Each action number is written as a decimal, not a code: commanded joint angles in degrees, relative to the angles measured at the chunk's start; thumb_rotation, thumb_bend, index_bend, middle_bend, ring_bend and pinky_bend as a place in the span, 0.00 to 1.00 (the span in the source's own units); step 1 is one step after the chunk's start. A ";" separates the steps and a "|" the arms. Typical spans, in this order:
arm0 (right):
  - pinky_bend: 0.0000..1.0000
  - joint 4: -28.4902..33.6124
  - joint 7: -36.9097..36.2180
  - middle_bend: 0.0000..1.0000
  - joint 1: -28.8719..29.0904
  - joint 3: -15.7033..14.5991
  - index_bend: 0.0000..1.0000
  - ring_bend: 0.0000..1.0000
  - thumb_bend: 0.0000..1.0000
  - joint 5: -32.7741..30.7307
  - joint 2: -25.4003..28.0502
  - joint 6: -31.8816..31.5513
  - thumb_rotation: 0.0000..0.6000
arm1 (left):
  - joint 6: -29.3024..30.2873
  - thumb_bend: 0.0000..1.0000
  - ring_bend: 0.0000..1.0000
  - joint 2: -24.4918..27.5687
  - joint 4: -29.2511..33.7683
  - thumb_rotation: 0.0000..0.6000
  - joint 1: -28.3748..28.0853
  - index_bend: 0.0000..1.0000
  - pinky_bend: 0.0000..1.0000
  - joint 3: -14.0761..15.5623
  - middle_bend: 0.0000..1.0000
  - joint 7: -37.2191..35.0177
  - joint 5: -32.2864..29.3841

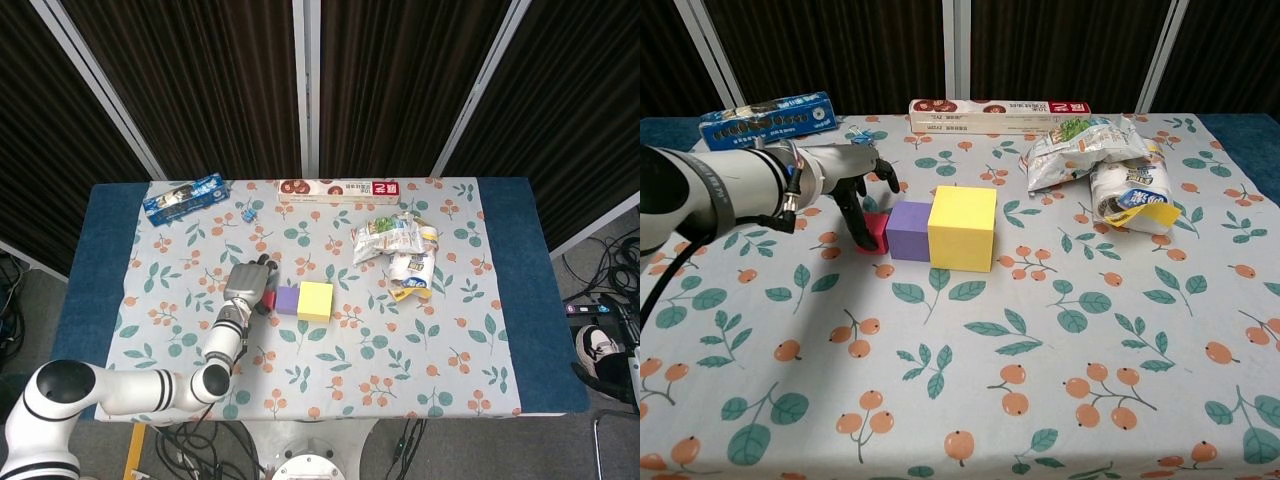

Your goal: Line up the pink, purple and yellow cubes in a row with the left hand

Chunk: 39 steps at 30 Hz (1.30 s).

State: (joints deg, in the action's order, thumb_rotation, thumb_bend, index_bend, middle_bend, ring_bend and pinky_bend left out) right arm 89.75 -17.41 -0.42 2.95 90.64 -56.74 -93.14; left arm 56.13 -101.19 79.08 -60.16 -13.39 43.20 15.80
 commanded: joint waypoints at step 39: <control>0.12 -0.01 0.35 0.17 -0.23 0.19 0.09 0.01 0.03 -0.33 -0.23 -0.03 1.00 | -3.29 0.21 0.23 -0.65 -4.94 1.00 -0.32 0.25 0.31 -1.23 0.18 -0.54 0.09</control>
State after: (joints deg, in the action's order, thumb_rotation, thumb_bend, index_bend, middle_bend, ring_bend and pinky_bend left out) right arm 89.74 -17.05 -0.64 3.13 90.31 -56.96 -93.16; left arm 52.81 -101.73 74.10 -60.34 -14.54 42.49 16.10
